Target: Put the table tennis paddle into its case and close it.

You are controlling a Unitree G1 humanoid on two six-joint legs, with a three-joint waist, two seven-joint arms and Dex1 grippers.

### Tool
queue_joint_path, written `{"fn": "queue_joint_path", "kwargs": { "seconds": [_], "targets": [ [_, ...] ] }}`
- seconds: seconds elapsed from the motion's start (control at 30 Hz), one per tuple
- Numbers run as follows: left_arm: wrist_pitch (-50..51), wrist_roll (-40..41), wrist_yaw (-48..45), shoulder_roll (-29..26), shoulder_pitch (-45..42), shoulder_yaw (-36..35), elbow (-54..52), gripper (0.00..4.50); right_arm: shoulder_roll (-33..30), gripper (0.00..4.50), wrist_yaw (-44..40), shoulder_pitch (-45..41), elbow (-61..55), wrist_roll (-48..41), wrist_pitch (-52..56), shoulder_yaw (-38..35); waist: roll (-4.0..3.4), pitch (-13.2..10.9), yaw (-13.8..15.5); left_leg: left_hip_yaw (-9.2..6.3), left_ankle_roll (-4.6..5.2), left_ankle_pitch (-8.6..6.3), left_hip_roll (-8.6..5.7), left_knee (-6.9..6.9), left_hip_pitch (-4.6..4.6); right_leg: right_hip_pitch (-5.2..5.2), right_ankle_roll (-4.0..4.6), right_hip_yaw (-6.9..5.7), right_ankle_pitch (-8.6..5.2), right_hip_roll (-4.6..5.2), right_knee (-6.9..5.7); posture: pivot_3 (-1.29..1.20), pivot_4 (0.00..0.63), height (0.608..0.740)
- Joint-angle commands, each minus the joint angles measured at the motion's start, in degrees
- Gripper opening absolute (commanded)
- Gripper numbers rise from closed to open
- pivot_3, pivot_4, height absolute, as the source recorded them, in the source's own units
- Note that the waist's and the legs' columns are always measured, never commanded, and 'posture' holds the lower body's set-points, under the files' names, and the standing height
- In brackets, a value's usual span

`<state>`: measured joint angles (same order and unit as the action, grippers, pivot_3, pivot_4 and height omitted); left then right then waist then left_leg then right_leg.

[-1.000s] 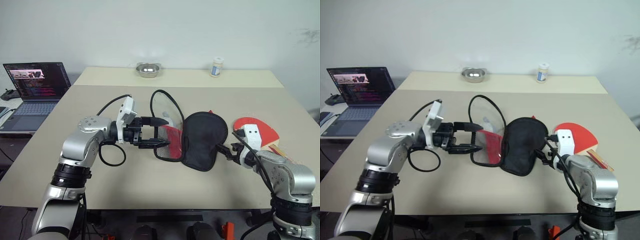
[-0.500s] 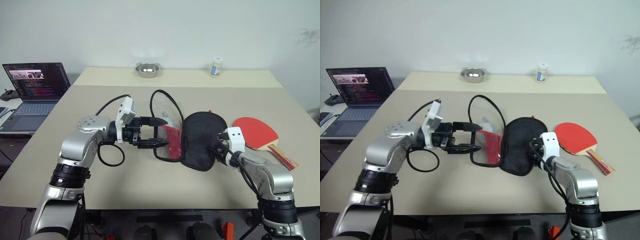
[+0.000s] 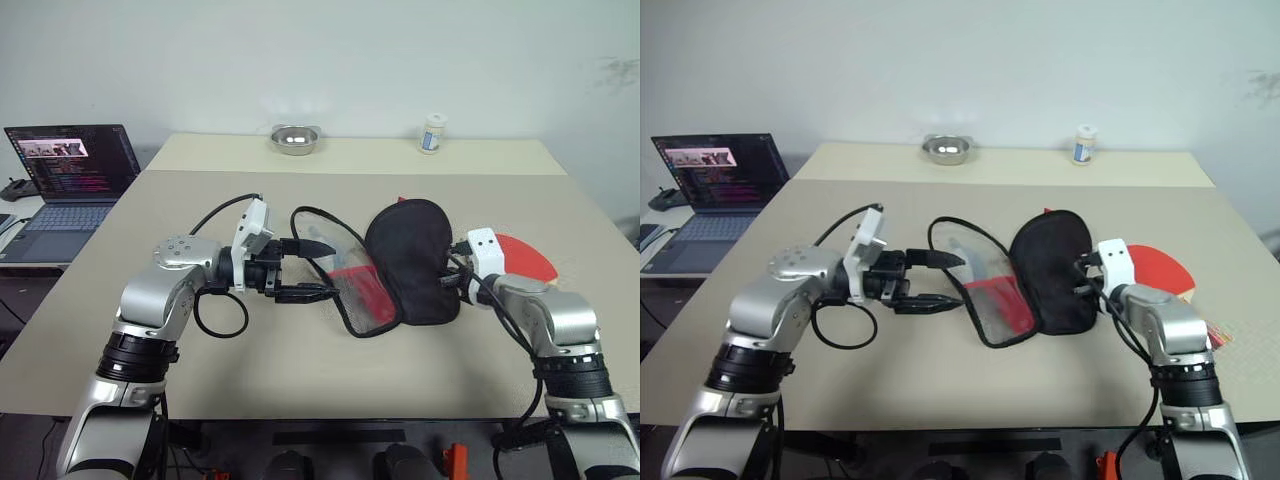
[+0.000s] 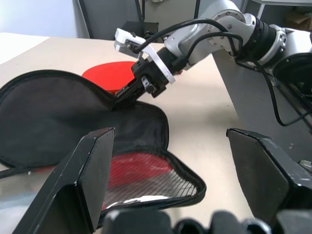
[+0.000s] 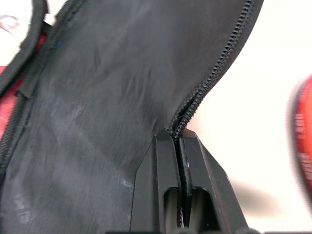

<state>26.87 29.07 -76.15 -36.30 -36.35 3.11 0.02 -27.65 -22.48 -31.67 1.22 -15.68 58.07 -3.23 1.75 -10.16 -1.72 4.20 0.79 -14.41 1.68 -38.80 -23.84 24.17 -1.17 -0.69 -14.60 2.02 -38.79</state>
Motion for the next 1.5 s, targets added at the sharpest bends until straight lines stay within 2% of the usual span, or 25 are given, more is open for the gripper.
{"fn": "queue_joint_path", "kwargs": {
  "seconds": [0.03, 0.3, 0.33, 0.43, 0.53, 0.7, 0.77, 0.87, 1.03, 1.2, 1.5],
  "targets": [
    [-0.6, 0.4, 0.0, 0.0, -0.7, -0.2, -1.5, 4.00, -2.1, 0.03, -1.8, -2.0, 0.8, 0.4, -1.7, -0.1, 0.00, 0.0, 0.0, 0.01, 0.00, 0.00, 0.00, 0.00, 0.00, 0.00, 0.00, 0.01, 0.00, 0.00, 0.00, 0.00, 0.150, 0.740],
    [-0.9, 0.3, 0.3, 0.4, -1.0, 0.2, -1.2, 4.00, -2.0, 0.03, -3.1, -1.5, 0.6, 0.5, -2.2, 0.3, 0.00, 0.0, 0.0, 0.01, 0.00, 0.00, 0.01, 0.00, 0.00, 0.00, -0.02, 0.01, -0.01, 0.00, -0.01, 0.00, 0.150, 0.740],
    [-1.0, 0.4, 0.3, 0.4, -1.1, 0.3, -1.1, 4.00, -1.7, 0.21, -2.7, -1.5, 0.5, 0.3, -2.3, -0.5, 0.00, 0.0, 0.0, 0.01, 0.00, 0.00, 0.00, 0.00, 0.00, 0.00, -0.02, 0.01, -0.01, 0.00, 0.00, 0.00, 0.150, 0.740],
    [-1.1, 0.4, 0.2, 0.5, -1.3, 0.4, -0.9, 4.00, -1.6, 0.92, -1.9, -1.8, -0.2, -0.4, -2.0, -2.6, 0.01, 0.0, 0.0, 0.01, 0.00, 0.00, 0.00, 0.00, 0.00, 0.00, -0.02, 0.01, -0.01, 0.00, 0.00, 0.00, 0.150, 0.740],
    [-1.1, 0.5, 0.2, 0.6, -1.3, 0.4, -0.9, 4.00, -1.8, 2.04, -1.7, -2.5, -1.1, -1.2, -1.2, -4.5, 0.00, 0.0, 0.0, 0.01, 0.00, 0.00, 0.01, 0.00, 0.00, 0.00, -0.02, 0.01, -0.01, 0.00, 0.00, 0.00, 0.150, 0.740],
    [-0.2, 1.2, 0.0, 0.9, -1.5, 0.5, -1.1, 4.00, -7.8, 3.80, -3.9, -4.1, -2.3, -3.6, 1.7, -10.2, -0.02, 0.0, 0.1, 0.02, 0.00, 0.00, -0.01, 0.00, -0.01, 0.00, -0.02, 0.01, -0.01, 0.02, -0.01, 0.00, 0.150, 0.740],
    [0.3, 1.3, 0.1, 1.2, -1.7, 0.8, -1.4, 4.00, -12.2, 4.48, -6.6, -2.8, -2.2, -4.4, 2.3, -11.3, -0.02, 0.0, 0.1, 0.00, 0.00, 0.00, 0.00, 0.01, -0.01, -0.01, -0.02, -0.01, -0.01, 0.02, 0.04, 0.00, 0.150, 0.740],
    [1.1, 0.7, 0.7, 1.9, -2.3, 2.0, -2.0, 4.00, -19.8, 4.48, -11.0, 2.1, 0.2, -3.2, -1.4, -12.1, -0.01, 0.0, 0.6, -0.03, 0.01, -0.01, -0.02, 0.06, -0.04, -0.04, -0.03, -0.05, -0.02, 0.02, 0.18, 0.00, 0.150, 0.740],
    [3.5, 1.1, 2.2, 3.5, -4.3, 3.2, -3.0, 4.00, -26.1, 4.48, -20.0, 11.0, 5.7, -2.4, -11.3, -11.5, 0.01, 0.0, 0.8, 0.02, 0.04, -0.03, -0.04, 0.06, -0.06, -0.05, -0.22, 0.00, -0.11, 0.02, 0.24, 0.00, 0.150, 0.740],
    [5.2, 1.8, 2.2, 4.5, -6.0, 3.6, -4.4, 4.00, -27.2, 4.48, -23.1, 10.8, 14.5, -1.8, -14.2, -10.4, 0.01, 0.0, 0.0, 0.08, 0.04, -0.02, -0.02, 0.04, 0.03, -0.05, -0.24, 0.07, -0.11, -0.02, 0.14, 0.00, 0.150, 0.740],
    [4.0, 0.6, 1.1, 4.3, -6.1, 3.8, -3.6, 4.00, -25.4, 4.48, -25.4, 3.5, 30.6, 3.0, -21.5, -4.5, 0.00, 0.0, -0.1, 0.08, 0.02, -0.01, 0.00, 0.03, 0.11, -0.06, -0.23, 0.12, -0.12, -0.09, 0.03, 0.00, 0.150, 0.740]
  ]
}}
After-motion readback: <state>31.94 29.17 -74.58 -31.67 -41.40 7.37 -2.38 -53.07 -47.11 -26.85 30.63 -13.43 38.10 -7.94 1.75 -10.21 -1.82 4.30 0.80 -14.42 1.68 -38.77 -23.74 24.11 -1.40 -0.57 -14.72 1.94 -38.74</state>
